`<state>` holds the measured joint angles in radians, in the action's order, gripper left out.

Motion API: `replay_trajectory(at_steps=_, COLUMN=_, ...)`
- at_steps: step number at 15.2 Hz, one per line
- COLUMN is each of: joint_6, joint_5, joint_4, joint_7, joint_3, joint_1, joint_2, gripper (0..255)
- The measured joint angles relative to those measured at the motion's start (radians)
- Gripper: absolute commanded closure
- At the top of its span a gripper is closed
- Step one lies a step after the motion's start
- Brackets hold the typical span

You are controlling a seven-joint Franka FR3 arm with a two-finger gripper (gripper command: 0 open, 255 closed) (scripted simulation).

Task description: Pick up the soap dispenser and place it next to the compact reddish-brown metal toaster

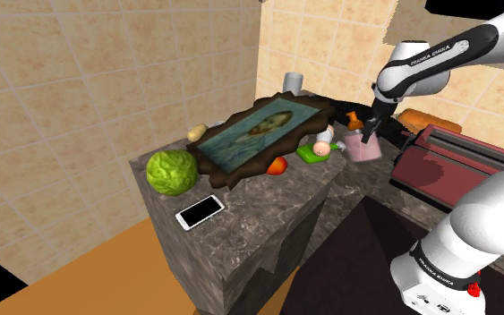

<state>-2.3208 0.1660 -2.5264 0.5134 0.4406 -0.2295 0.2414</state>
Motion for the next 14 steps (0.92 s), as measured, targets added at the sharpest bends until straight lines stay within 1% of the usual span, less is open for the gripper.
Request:
replay_trajectory(at_steps=3, joint_6=0.001, joint_5=0.001, joint_4=-0.002, joint_7=-0.001, joint_3=0.000, joint_1=0.000, joint_2=0.001, gripper=255)
replay_trajectory(at_steps=4, joint_6=-0.001, joint_5=0.001, joint_4=-0.003, joint_7=0.000, joint_3=0.000, joint_1=-0.001, joint_2=0.001, gripper=0)
replay_trajectory(at_steps=10, joint_6=0.001, joint_5=0.000, joint_4=-0.007, joint_7=0.000, joint_3=0.000, joint_1=0.001, joint_2=-0.006, gripper=0)
replay_trajectory(at_steps=11, joint_6=0.016, joint_5=0.002, joint_4=0.000, joint_7=-0.003, joint_3=-0.003, joint_1=0.001, joint_2=0.003, gripper=0)
replay_trajectory(at_steps=14, joint_6=0.106, joint_5=0.011, joint_4=0.040, joint_7=-0.015, joint_3=-0.018, joint_1=-0.001, joint_2=0.055, gripper=0)
